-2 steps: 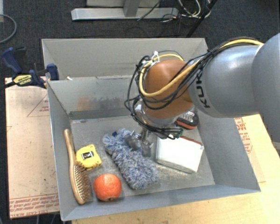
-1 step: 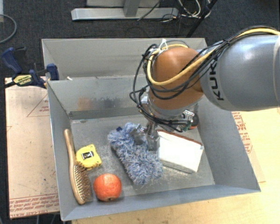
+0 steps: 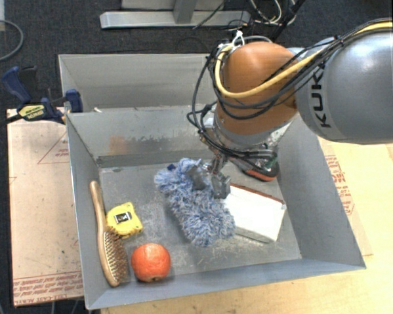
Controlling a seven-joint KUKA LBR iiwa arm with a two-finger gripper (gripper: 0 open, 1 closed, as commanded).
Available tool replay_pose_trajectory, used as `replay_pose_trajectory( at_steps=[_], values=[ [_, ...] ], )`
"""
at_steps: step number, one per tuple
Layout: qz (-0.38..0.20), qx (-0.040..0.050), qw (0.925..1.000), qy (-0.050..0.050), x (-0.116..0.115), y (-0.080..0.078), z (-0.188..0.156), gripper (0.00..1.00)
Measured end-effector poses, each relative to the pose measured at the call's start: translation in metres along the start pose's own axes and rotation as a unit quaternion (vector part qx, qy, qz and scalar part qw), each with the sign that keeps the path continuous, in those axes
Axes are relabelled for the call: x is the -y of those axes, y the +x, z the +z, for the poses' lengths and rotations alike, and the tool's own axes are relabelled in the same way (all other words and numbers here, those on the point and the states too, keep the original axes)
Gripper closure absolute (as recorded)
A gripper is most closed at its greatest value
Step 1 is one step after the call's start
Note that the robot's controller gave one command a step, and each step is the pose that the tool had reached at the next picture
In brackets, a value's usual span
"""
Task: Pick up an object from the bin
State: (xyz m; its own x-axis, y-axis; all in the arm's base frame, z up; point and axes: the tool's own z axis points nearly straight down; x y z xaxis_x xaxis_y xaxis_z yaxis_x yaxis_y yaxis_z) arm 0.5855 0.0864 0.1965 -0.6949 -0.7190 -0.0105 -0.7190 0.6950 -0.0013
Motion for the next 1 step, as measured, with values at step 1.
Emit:
replay_pose_trajectory(
  at_steps=[1],
  values=[
    [-0.017, 0.0000, 0.9998, 0.000, 0.0033, -0.0099, -0.0605, 1.00]
  ],
)
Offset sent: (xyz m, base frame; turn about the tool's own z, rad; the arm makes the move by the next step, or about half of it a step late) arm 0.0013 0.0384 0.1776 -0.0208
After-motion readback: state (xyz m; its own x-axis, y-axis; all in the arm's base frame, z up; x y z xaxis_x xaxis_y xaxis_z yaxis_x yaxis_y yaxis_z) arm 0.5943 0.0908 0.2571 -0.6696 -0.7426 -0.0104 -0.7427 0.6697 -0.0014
